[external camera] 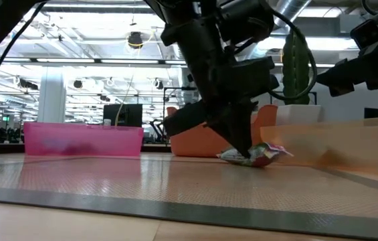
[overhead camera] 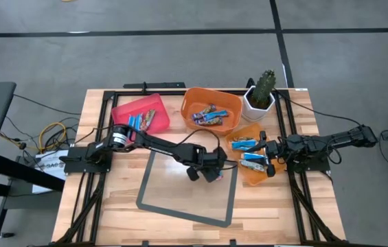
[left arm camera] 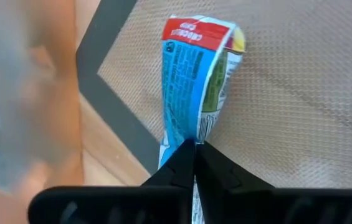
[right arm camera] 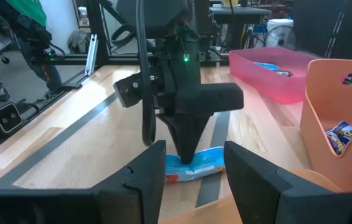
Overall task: Pick and place Granola Bars by type
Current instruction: Put the red granola bar into the red bin
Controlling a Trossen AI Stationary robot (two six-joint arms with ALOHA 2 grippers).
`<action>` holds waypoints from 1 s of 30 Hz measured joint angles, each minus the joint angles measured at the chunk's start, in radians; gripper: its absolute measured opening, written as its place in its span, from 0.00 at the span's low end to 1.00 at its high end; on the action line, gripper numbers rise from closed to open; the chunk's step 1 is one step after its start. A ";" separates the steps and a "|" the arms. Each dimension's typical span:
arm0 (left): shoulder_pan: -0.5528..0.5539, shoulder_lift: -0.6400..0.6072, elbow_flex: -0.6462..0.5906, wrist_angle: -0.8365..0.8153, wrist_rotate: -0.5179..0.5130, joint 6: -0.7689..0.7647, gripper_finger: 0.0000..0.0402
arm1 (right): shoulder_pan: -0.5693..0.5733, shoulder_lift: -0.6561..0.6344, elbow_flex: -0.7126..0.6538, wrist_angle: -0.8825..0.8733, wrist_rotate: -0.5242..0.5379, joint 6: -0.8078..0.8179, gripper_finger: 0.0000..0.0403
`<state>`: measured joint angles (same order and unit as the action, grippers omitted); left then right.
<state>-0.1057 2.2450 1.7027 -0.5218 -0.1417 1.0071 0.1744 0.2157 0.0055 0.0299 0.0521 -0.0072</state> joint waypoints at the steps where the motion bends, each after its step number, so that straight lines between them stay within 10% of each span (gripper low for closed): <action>1: -0.001 -0.002 0.000 0.001 -0.013 -0.011 0.00 | 0.000 0.000 0.000 0.000 0.000 0.000 0.38; 14: -0.049 -0.096 -0.001 -0.056 -0.201 -0.312 0.00 | 0.000 0.000 0.000 0.000 0.000 0.000 0.38; 30: -0.111 -0.256 -0.001 -0.524 -0.456 -1.078 0.00 | 0.000 0.000 0.000 0.000 0.000 0.000 0.38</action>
<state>-0.2167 1.9887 1.7016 -1.0462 -0.5980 -0.0707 0.1745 0.2161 0.0055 0.0299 0.0517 -0.0074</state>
